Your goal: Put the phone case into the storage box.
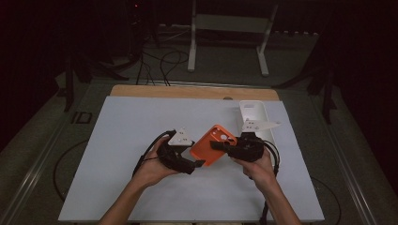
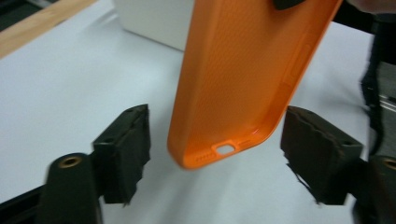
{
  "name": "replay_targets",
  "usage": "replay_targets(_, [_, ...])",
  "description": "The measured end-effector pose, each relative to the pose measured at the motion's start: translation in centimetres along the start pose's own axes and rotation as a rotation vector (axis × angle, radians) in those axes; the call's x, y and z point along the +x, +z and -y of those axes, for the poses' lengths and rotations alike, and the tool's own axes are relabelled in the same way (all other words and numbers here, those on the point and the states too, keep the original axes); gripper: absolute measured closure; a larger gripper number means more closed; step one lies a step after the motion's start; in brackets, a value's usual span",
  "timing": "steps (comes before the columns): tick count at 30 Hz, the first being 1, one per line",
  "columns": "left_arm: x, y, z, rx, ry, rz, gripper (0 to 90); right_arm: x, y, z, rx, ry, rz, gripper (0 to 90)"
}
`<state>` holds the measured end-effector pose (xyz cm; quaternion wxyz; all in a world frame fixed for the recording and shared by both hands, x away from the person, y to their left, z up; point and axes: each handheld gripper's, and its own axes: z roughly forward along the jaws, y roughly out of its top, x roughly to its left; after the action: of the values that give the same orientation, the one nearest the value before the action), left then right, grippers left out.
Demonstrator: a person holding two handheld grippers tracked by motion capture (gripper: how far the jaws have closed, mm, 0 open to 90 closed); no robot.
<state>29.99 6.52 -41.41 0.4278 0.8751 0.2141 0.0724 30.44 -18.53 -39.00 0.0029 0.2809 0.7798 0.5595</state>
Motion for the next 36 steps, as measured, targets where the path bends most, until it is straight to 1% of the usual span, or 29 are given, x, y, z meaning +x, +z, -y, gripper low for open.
replay_targets(1, [-0.11,-0.04,0.03,-0.014,0.011,0.059,35.7,0.02,0.03,0.01,0.008,-0.016,-0.034,85.8])
replay_targets(2, [-0.10,-0.07,0.04,-0.017,0.009,0.078,38.5,0.04,0.04,0.03,0.010,-0.023,-0.045,85.8])
replay_targets(5, [0.09,-0.15,0.10,-0.027,0.005,0.110,43.8,0.09,0.00,0.07,0.014,-0.037,-0.070,85.8])
replay_targets(9, [0.45,-0.25,0.30,-0.044,-0.016,0.178,50.0,0.17,-0.12,0.08,0.016,-0.067,-0.114,86.0])
replay_targets(10, [0.48,-0.24,0.36,-0.047,-0.020,0.188,51.0,0.22,-0.13,0.07,0.017,-0.073,-0.120,86.0])
replay_targets(12, [0.50,-0.23,0.43,-0.047,-0.021,0.196,52.6,0.25,-0.13,0.07,0.017,-0.078,-0.125,86.0])
replay_targets(13, [0.50,-0.21,0.46,-0.047,-0.020,0.197,56.9,0.26,-0.11,0.07,0.021,-0.086,-0.132,85.9])
replay_targets(15, [0.58,-0.18,0.54,-0.042,-0.018,0.205,61.7,0.26,-0.09,0.09,0.025,-0.088,-0.137,86.0])
replay_targets(16, [0.62,-0.20,0.59,-0.040,-0.020,0.216,64.0,0.22,-0.08,0.11,0.026,-0.091,-0.141,85.9])
replay_targets(17, [0.62,-0.20,0.59,-0.040,-0.020,0.216,65.8,0.22,-0.08,0.11,0.026,-0.091,-0.141,85.9])
replay_targets(18, [0.63,-0.27,0.70,-0.045,-0.016,0.231,65.8,0.20,-0.11,0.13,0.029,-0.092,-0.144,85.9])
replay_targets(19, [0.65,-0.30,0.72,-0.045,-0.008,0.234,69.0,0.09,-0.19,0.15,0.029,-0.092,-0.148,85.6])
replay_targets(22, [0.48,-0.34,0.74,-0.041,0.012,0.237,74.5,-0.22,-0.23,0.19,0.033,-0.086,-0.154,84.3])
replay_targets(26, [0.40,-0.31,0.77,-0.048,0.015,0.238,80.0,-0.46,-0.27,0.22,0.033,-0.086,-0.153,80.8])
replay_targets(29, [0.28,-0.27,0.75,-0.053,0.020,0.225,80.6,-0.43,-0.28,0.18,0.030,-0.093,-0.140,77.6])
replay_targets(33, [0.15,-0.32,0.73,-0.057,0.027,0.197,81.0,-0.48,-0.24,0.18,0.027,-0.081,-0.127,74.0])
replay_targets(35, [0.05,-0.36,0.74,-0.059,0.031,0.181,81.1,-0.48,-0.17,0.19,0.028,-0.072,-0.115,69.6])
replay_targets(36, [0.00,-0.40,0.74,-0.060,0.033,0.175,81.3,-0.48,-0.15,0.19,0.027,-0.070,-0.101,66.1])
